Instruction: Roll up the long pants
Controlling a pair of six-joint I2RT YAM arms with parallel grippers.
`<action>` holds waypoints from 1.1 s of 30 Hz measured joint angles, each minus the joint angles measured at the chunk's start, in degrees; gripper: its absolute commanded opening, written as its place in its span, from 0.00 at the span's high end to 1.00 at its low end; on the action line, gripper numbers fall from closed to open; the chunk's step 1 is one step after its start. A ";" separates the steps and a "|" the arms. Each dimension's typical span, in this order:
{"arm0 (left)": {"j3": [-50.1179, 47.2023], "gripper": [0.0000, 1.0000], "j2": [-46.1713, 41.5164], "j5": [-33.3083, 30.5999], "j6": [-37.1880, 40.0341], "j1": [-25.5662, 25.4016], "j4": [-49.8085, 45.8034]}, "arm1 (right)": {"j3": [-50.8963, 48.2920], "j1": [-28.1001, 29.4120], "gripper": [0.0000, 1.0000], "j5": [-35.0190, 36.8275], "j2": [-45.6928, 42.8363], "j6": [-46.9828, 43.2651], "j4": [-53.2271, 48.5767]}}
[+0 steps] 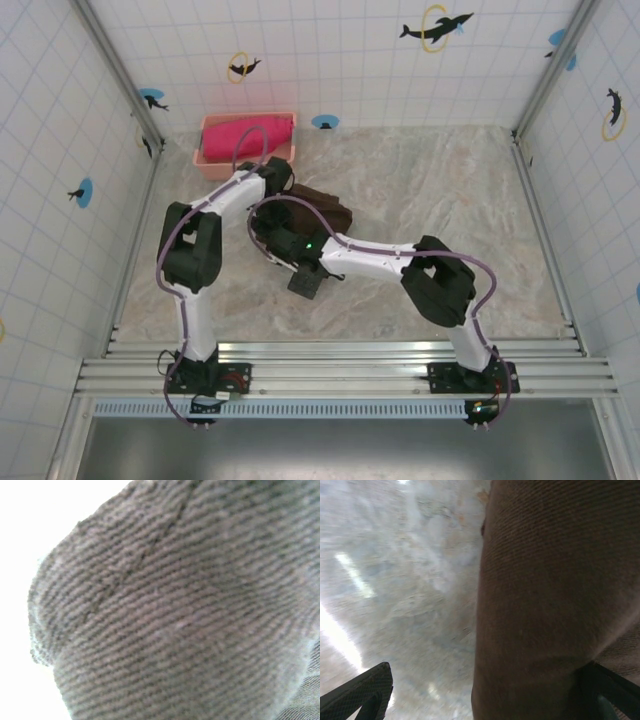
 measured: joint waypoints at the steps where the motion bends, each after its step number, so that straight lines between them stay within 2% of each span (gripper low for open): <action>1: 0.04 1.00 0.04 0.00 -0.17 -0.07 -0.07 | -0.22 0.04 0.07 1.53 0.48 -0.09 0.76; 2: 0.04 1.00 0.09 0.00 -0.26 -0.09 -0.11 | -0.52 0.09 0.15 3.06 0.83 -0.26 1.55; 3: 0.04 1.00 0.09 0.02 -0.33 -0.11 -0.13 | -0.70 0.11 0.30 4.46 1.11 -0.24 2.19; 4: 0.04 1.00 0.09 0.04 -0.39 -0.11 -0.13 | -0.83 0.17 0.54 6.03 1.42 -0.55 2.73; 5: 0.04 1.00 0.09 0.02 -0.44 -0.11 -0.13 | -0.94 0.20 0.71 7.91 1.77 -0.63 3.39; 9: -0.33 1.00 -0.11 0.00 -0.74 -0.26 0.15 | -2.21 0.66 0.73 12.22 2.21 -0.85 5.99; 11: -0.87 1.00 -0.46 -0.04 -0.85 -0.31 0.66 | -3.72 1.42 0.85 14.40 2.16 -1.27 7.91; 12: -1.11 1.00 -0.61 -0.04 -0.87 -0.31 0.87 | -4.37 1.66 0.99 15.15 2.10 -1.38 8.85; 15: -2.08 1.00 -1.25 -0.02 -0.68 -0.35 1.77 | -5.86 1.84 1.00 16.28 1.77 -1.86 10.97; 16: -2.64 0.90 -1.64 0.00 -0.20 -0.35 2.43 | -6.12 1.75 1.00 16.20 1.66 -2.01 11.32; 17: -3.50 0.64 -2.29 0.00 0.42 -0.35 3.32 | -6.38 1.64 1.00 15.80 1.46 -2.23 11.65; 18: -4.63 0.44 -3.08 0.02 1.27 -0.35 4.42 | -6.62 1.49 1.00 15.32 1.22 -2.38 11.85; 19: -6.29 0.17 -4.15 0.09 2.23 -0.35 5.90 | -6.93 1.09 1.00 14.12 0.87 -2.67 12.04; 20: -8.76 0.03 -5.57 0.13 3.28 -0.35 7.52 | -7.13 0.44 1.00 12.39 0.44 -2.97 12.04; 23: -15.93 0.02 -10.51 -0.09 5.51 0.20 12.44 | -7.08 -2.71 1.00 5.05 -0.98 -3.65 10.95; 28: -22.27 0.03 -18.58 -0.48 9.07 1.09 18.29 | -4.35 -11.10 1.00 -14.16 -2.08 -5.84 7.06; 33: -29.03 0.02 -30.56 -1.70 9.44 1.46 23.37 | -2.45 -16.02 1.00 -25.66 -1.51 -7.19 4.42</action>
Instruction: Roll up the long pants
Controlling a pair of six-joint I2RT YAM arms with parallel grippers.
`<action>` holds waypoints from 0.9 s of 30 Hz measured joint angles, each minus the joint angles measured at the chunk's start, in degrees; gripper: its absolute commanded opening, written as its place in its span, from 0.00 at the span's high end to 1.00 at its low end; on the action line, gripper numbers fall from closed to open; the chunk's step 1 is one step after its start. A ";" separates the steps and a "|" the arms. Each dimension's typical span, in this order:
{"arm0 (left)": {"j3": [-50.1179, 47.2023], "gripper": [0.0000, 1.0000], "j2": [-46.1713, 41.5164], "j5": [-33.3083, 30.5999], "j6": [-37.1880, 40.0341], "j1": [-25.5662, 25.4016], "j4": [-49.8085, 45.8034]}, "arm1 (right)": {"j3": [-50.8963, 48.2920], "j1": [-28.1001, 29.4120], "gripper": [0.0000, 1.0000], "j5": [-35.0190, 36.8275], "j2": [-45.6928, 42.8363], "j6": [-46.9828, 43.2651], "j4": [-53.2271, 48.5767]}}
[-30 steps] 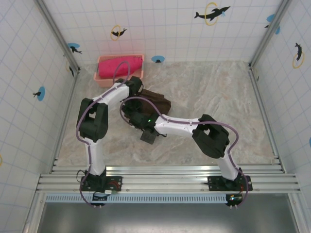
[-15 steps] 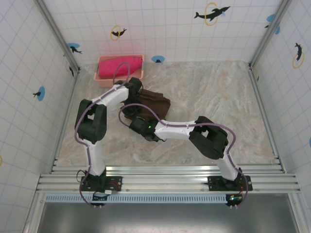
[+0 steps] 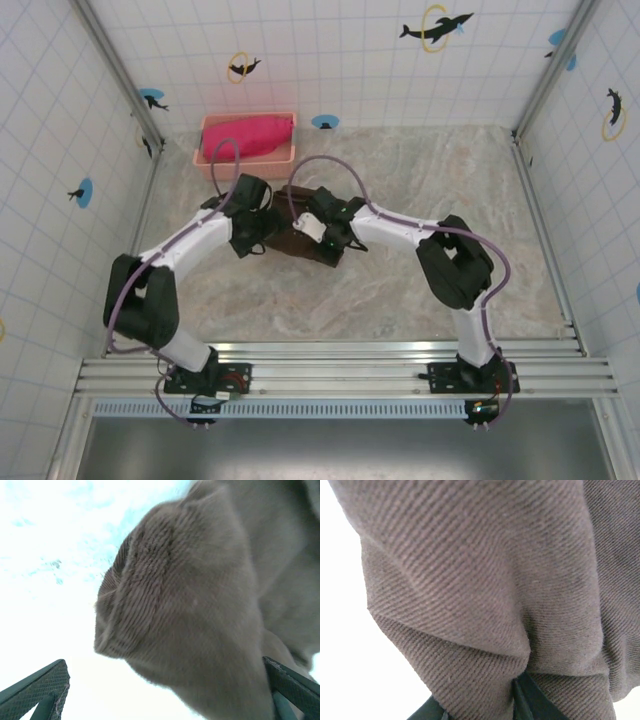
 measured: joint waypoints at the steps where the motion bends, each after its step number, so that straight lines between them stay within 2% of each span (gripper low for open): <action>1: -1.05 0.02 -2.36 -0.70 -0.02 0.24 0.59 | 0.85 -0.48 1.00 -1.36 0.55 -0.17 -0.83; 8: -5.18 0.02 -10.73 -2.58 0.44 0.98 6.05 | 5.86 -1.46 1.00 -5.09 3.87 -0.24 -5.05; 14: -17.68 0.03 -16.33 -0.09 -1.62 0.48 16.68 | 9.33 -2.95 1.00 -11.06 6.54 -0.28 -7.23; 19: -26.29 0.03 -15.58 1.31 -5.68 0.48 26.45 | 11.85 -5.57 1.00 -19.56 9.05 -0.35 -8.76; 27: -26.60 0.02 -7.08 1.09 -9.57 0.28 39.15 | 10.40 -6.60 1.00 -26.69 9.18 -0.94 -8.24</action>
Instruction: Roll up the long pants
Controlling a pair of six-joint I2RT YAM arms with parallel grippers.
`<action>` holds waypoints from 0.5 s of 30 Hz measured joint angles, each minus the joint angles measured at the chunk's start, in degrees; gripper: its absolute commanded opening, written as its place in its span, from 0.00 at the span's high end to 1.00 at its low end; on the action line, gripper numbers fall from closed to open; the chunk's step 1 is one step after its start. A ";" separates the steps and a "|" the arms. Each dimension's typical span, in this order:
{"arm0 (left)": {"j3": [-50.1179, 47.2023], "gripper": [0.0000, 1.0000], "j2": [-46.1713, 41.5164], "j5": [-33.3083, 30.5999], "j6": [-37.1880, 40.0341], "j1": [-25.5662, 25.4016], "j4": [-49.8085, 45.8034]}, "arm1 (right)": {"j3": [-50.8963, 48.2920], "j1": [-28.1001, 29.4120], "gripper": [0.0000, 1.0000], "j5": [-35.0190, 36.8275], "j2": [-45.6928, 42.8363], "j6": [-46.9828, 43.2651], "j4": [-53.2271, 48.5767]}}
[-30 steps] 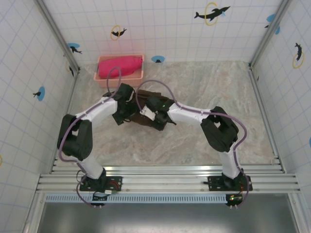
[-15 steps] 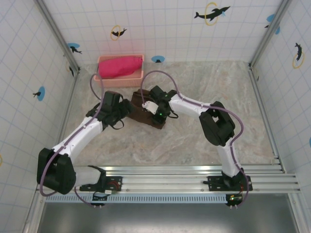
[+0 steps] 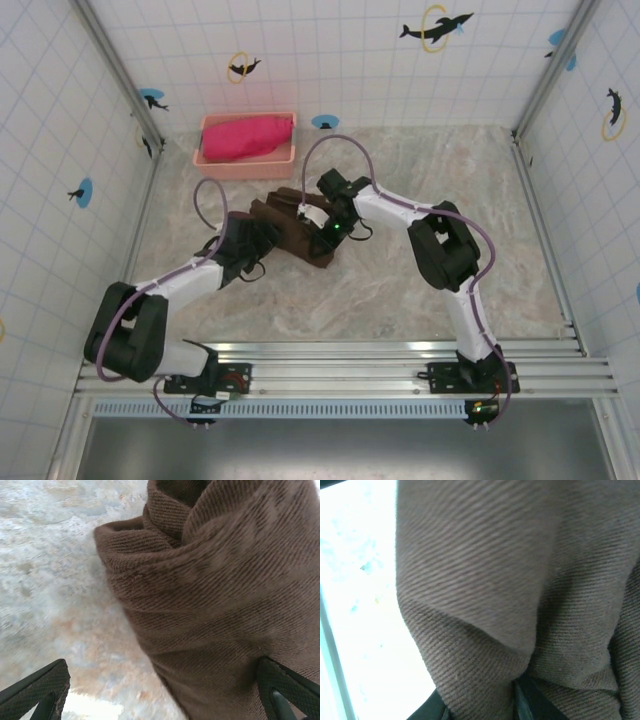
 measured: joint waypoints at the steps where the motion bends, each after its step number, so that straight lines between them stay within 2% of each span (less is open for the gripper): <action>1: 0.39 0.02 1.07 -0.04 -0.20 -0.17 0.87 | -0.15 -0.02 1.00 -0.55 0.02 0.00 0.11; 5: 2.97 0.04 3.93 -0.07 -0.61 -0.35 2.05 | -0.46 0.00 1.00 -1.51 0.00 0.04 0.37; 6: 3.78 0.12 4.61 -0.07 -0.85 -0.39 2.01 | -0.46 -0.02 1.00 -1.79 0.00 0.04 0.39; 7: 4.57 0.31 5.42 -0.07 -1.20 -0.50 1.97 | -0.46 -0.02 1.00 -2.14 0.00 0.04 0.42; 9: 5.97 1.00 7.06 0.02 -1.20 -0.61 1.86 | -0.50 0.02 1.00 -2.73 0.00 0.02 0.37; 14: 9.40 1.00 11.08 -0.07 -1.03 -1.01 -0.79 | -0.55 0.09 1.00 -3.15 0.00 0.07 0.35; 15: 10.10 1.00 11.13 -0.44 -1.05 -1.31 -1.99 | -0.52 0.09 0.95 -3.15 -0.02 0.07 0.31</action>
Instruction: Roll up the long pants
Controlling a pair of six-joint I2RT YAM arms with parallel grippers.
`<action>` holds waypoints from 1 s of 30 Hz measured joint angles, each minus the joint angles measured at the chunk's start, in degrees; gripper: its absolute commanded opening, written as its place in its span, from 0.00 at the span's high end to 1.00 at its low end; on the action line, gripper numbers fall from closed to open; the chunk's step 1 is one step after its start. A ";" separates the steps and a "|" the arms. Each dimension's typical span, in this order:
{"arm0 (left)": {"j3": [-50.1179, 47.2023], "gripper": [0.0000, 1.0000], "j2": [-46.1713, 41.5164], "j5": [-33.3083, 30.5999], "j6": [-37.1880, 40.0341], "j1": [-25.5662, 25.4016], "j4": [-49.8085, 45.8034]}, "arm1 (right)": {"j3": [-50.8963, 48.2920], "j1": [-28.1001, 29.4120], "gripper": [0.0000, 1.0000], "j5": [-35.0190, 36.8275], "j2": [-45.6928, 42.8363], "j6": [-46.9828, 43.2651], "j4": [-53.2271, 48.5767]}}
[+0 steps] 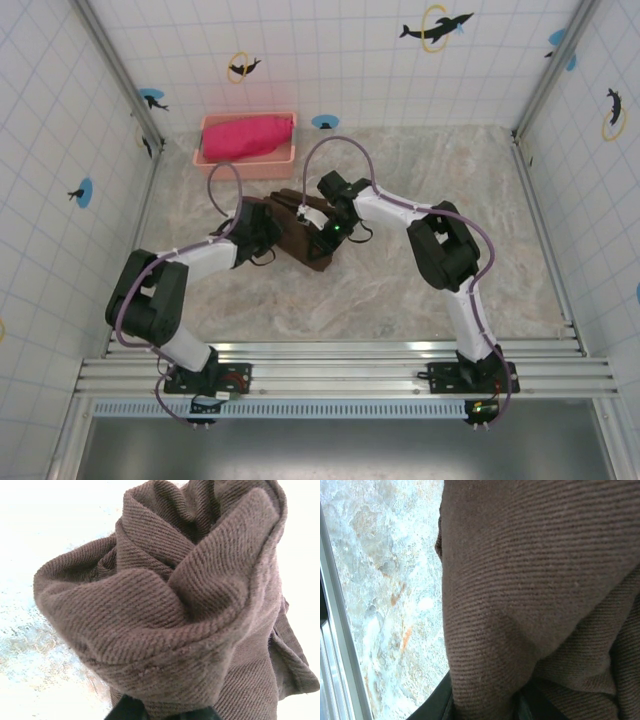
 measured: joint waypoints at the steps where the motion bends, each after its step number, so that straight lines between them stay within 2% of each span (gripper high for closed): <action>1: 0.76 1.00 0.00 -0.63 0.09 -0.26 -1.75 | 0.00 0.00 0.78 0.07 -0.09 -0.02 -0.13; 2: 1.33 1.00 -0.02 -1.03 0.02 -0.48 -3.26 | 0.00 -0.02 0.68 0.31 -0.17 0.07 -0.42; 4: 2.03 1.00 -0.11 -1.73 0.07 -0.96 -5.60 | 0.00 0.00 0.61 0.50 -0.57 0.22 -1.31; 6: 2.23 1.00 -0.31 -1.97 0.09 -1.16 -7.39 | -0.11 -0.11 0.46 1.18 -1.46 0.72 -2.56; 9: 2.49 1.00 -0.46 -1.77 0.35 -1.29 -9.03 | -1.09 -0.33 0.41 4.76 -3.98 0.87 -4.09; 13: 4.70 1.00 0.44 -0.68 0.85 -1.27 -12.61 | -2.75 -2.19 0.19 12.70 -8.83 1.88 -7.45; 16: 9.27 1.00 2.78 -0.15 1.57 -1.22 -18.29 | -2.80 -3.67 0.17 18.73 -13.00 2.29 -9.68; 20: 16.22 1.00 6.54 2.03 2.47 -1.22 -26.71 | -2.80 -3.69 0.17 23.06 -17.64 2.56 -10.54; 25: 21.86 1.00 10.08 5.75 2.62 -1.22 -33.27 | -4.94 -0.35 0.13 25.83 -19.54 3.32 -9.75; 30: 30.16 1.00 15.67 9.01 2.64 -1.22 -41.53 | -6.36 5.97 0.11 28.96 -19.58 4.33 -7.96</action>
